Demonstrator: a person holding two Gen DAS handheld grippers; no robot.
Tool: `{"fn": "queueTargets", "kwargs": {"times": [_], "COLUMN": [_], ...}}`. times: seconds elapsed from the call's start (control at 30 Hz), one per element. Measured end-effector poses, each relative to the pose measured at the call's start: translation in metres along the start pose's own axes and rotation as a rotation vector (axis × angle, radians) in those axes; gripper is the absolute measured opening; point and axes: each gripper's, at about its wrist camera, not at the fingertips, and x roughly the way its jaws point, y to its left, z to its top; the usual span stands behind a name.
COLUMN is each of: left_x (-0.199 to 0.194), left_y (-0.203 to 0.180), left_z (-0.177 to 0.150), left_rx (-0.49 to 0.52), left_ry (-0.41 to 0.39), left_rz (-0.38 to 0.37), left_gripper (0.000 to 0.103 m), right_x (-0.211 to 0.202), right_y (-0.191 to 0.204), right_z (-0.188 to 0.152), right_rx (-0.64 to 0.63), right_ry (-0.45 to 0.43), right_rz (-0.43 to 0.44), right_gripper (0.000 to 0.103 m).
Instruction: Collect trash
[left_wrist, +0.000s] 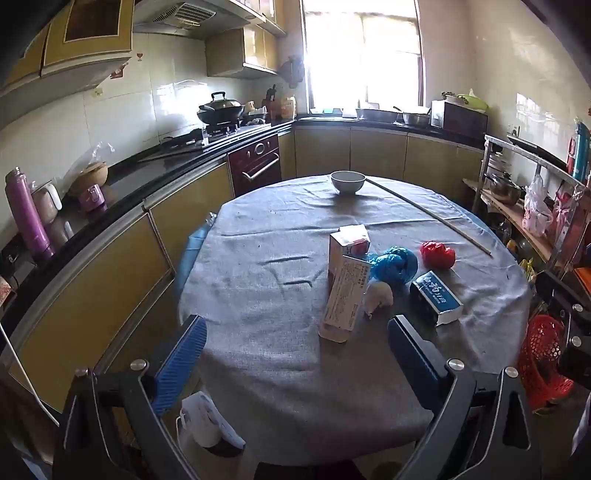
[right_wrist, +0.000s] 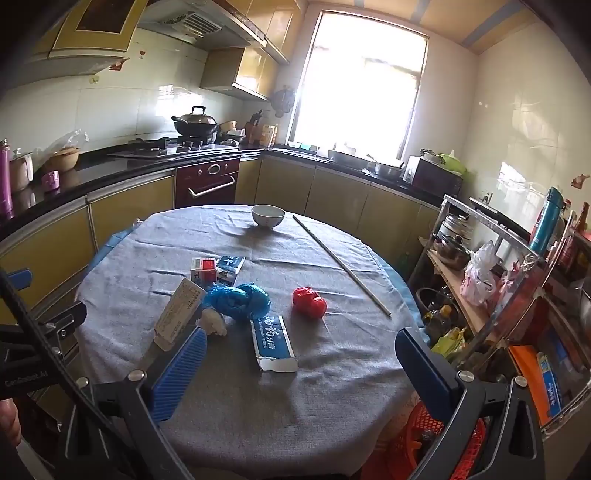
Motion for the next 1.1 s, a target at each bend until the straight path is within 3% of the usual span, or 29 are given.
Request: {"fn": "queueTargets", "kwargs": {"times": [1.1], "left_x": [0.006], "left_y": [-0.001], "left_z": [-0.005], "left_rx": [0.017], "left_ry": [0.009], "left_rz": [0.017], "left_gripper": [0.098], "right_x": [0.008], "right_y": [0.003], "right_z": [-0.008], "right_rx": [0.004], "right_ry": [0.047], "right_rz": [0.011], "right_gripper": [0.103]}}
